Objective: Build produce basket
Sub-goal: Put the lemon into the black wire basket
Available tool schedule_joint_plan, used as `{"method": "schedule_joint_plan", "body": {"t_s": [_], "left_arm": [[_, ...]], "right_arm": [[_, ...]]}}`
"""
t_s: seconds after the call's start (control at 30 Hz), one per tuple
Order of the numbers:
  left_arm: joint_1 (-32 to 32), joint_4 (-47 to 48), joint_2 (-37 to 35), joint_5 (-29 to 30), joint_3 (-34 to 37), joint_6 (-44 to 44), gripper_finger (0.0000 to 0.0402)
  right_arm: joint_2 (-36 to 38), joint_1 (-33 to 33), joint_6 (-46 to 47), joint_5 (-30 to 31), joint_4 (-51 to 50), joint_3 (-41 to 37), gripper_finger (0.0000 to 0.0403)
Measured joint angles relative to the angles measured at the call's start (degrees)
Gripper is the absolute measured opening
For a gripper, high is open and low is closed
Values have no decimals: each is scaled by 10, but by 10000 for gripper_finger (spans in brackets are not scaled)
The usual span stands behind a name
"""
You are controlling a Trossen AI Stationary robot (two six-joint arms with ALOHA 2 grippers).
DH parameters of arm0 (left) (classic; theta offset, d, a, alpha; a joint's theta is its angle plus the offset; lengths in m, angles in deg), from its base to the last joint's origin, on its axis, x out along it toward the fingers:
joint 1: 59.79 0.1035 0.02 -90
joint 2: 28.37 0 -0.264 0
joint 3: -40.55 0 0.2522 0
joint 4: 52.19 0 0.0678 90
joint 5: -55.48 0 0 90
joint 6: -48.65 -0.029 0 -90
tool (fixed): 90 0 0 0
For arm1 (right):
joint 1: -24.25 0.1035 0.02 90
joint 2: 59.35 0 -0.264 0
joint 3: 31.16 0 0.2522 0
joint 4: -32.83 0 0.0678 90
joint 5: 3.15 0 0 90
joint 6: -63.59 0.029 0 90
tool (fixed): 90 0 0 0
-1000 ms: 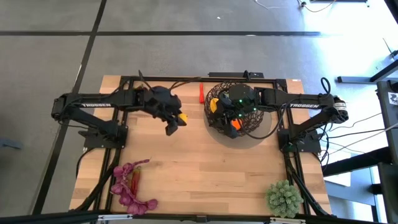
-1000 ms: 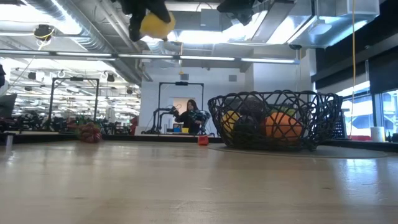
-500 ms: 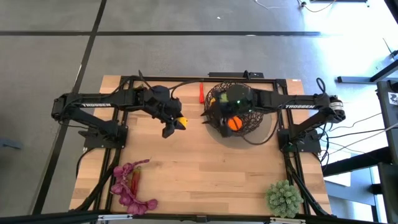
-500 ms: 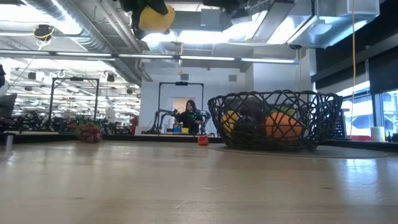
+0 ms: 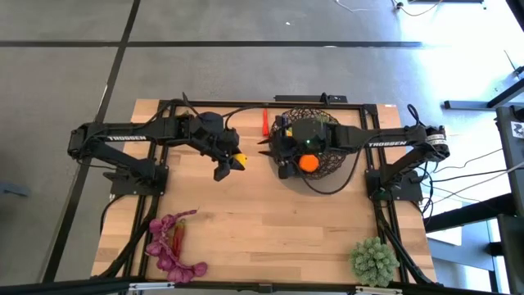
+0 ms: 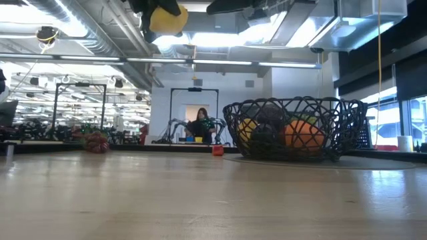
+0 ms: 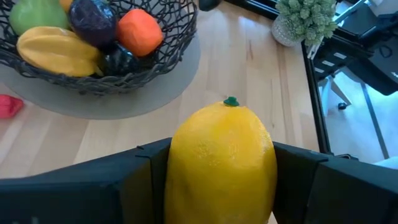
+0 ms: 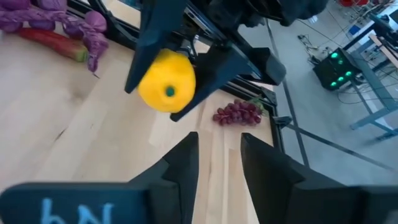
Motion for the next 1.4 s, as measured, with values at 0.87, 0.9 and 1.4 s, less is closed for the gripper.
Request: {"method": "schedule_joint_plan", "body": {"t_s": [0.87, 0.9, 1.4], "left_arm": [[0, 0, 0, -1, 0, 30, 170], [0, 0, 0, -2, 0, 31, 170], [0, -1, 0, -16, 0, 40, 169]], "right_arm": [[-24, 0, -186, -116, 28, 0, 201], [-30, 0, -196, -116, 39, 0, 201], [-50, 5, -198, -80, 98, 0, 201]]}}
